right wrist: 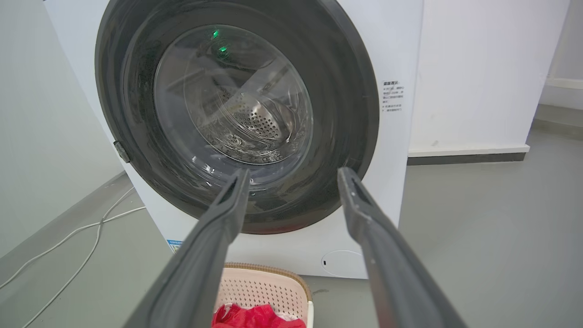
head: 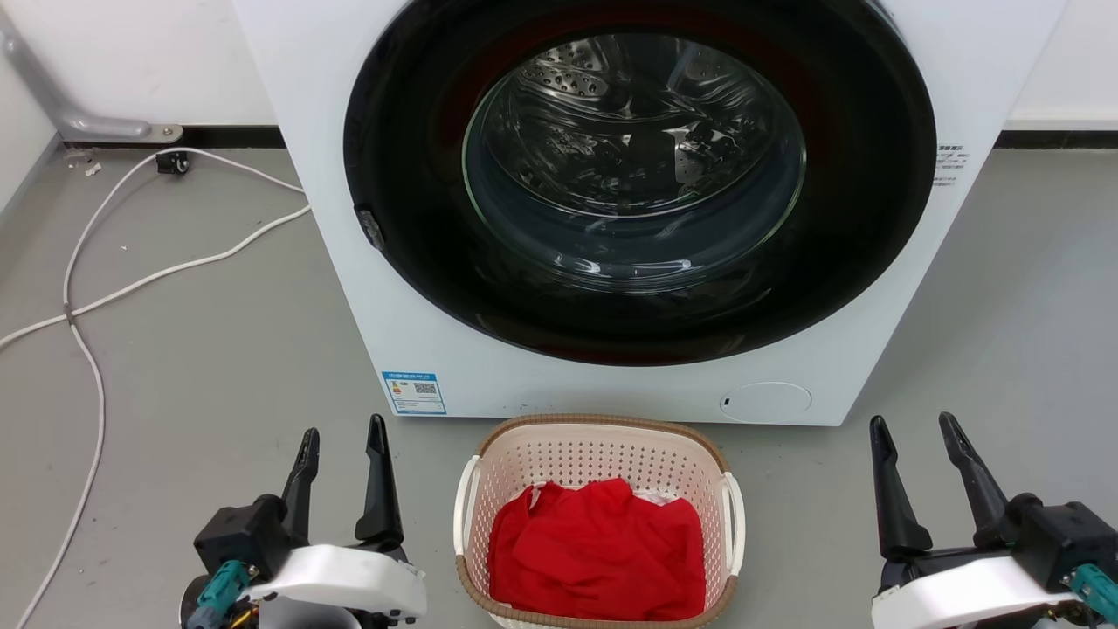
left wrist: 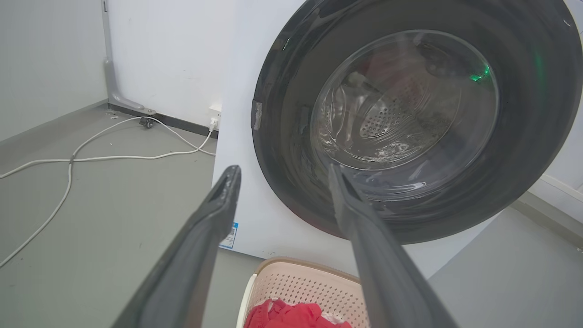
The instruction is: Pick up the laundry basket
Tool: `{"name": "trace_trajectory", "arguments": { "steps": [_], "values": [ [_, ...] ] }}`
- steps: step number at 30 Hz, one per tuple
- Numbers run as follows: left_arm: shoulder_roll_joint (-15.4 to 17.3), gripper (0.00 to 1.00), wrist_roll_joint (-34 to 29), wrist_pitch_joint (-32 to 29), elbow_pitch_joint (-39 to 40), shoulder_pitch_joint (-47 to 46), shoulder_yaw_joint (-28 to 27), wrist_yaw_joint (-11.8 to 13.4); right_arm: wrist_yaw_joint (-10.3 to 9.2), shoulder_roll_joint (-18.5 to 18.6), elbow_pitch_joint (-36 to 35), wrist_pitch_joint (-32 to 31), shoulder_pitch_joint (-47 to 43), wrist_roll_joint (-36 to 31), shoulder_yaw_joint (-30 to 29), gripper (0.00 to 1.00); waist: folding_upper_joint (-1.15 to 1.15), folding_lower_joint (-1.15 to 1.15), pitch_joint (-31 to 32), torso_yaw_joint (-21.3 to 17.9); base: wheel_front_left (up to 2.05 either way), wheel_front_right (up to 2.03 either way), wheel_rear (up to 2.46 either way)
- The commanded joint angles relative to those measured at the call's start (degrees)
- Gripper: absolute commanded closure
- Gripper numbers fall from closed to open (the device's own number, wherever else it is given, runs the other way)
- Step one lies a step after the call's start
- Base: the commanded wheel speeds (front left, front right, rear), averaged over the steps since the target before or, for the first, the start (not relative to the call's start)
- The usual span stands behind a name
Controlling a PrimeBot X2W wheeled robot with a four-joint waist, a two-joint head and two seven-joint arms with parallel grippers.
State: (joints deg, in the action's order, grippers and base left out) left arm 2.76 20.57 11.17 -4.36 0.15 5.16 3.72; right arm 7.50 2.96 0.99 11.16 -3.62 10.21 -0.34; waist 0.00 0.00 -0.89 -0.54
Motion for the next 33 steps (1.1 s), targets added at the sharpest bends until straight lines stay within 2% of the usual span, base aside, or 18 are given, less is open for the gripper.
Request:
{"name": "trace_trajectory", "arguments": {
  "steps": [1,20,33],
  "values": [
    [0.2,0.00,-1.5,0.6,0.6,0.3,0.2,0.4,-0.02,-0.1,-0.8,0.6,-0.5,-1.8,0.1,0.00,0.00,0.00,0.0,0.0,0.00,0.00,0.00],
    [0.2,0.00,-10.2,2.8,0.9,1.3,1.4,1.7,-0.02,-0.1,-2.0,2.7,-1.9,-11.4,0.5,0.00,0.00,0.00,-0.2,0.0,0.00,0.00,0.00],
    [0.2,0.00,-15.7,4.2,0.8,2.0,2.0,2.8,-0.02,-0.2,-1.3,4.1,-2.6,-14.4,0.0,0.00,0.00,0.00,-0.1,0.1,0.00,0.00,0.00]
  ]
}}
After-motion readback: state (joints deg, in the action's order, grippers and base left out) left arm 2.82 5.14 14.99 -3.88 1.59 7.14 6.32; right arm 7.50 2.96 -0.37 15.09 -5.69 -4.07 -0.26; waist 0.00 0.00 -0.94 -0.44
